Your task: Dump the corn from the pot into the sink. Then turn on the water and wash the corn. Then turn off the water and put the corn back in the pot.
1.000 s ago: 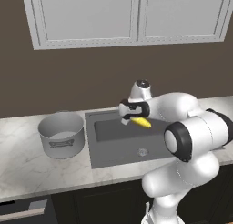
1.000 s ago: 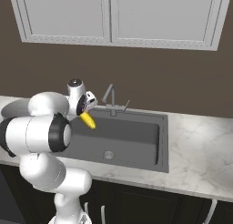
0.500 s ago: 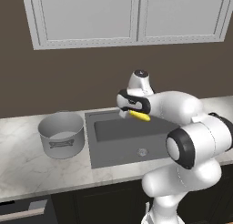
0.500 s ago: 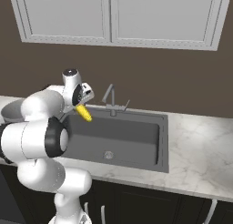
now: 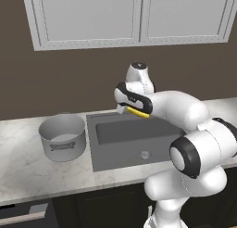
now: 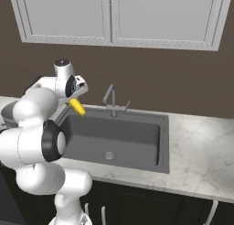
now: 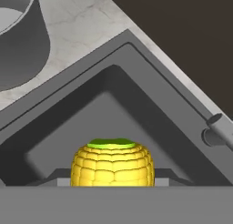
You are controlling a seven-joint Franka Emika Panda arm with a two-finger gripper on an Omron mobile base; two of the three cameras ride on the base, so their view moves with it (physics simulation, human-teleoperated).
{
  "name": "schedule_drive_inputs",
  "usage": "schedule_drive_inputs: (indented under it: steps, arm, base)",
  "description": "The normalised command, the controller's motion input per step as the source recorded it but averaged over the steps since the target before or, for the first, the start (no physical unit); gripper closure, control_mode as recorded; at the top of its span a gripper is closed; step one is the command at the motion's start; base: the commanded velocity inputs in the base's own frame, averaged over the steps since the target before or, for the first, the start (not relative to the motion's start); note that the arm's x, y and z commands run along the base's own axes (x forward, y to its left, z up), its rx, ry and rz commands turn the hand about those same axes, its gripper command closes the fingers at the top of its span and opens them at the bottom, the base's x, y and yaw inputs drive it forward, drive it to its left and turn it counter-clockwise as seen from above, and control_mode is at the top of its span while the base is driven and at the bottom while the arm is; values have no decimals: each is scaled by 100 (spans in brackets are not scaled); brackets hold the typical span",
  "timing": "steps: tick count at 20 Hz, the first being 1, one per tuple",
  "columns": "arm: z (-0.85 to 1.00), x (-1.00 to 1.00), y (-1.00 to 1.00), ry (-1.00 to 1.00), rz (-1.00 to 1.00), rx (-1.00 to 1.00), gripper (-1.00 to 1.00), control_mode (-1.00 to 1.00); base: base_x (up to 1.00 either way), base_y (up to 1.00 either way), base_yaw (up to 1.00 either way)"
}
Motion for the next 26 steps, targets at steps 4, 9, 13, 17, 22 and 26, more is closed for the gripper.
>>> schedule_drive_inputs:
  steps: [4,9,13,17,22,26]
  arm:
    - [22,0,39,2,4,0,100,-100]
    - [13,0,42,3,6,0,100,-100]
    - [11,-2,39,3,5,0,100,-100]
    - [6,-7,37,0,4,0,100,-100]
    - [0,-9,33,0,3,0,100,-100]
    - [0,-6,24,0,2,0,100,-100]
  base:
    - [0,0,0]
    - [0,0,0]
    - [0,0,0]
    - [0,0,0]
    - [0,0,0]
    - [0,0,0]
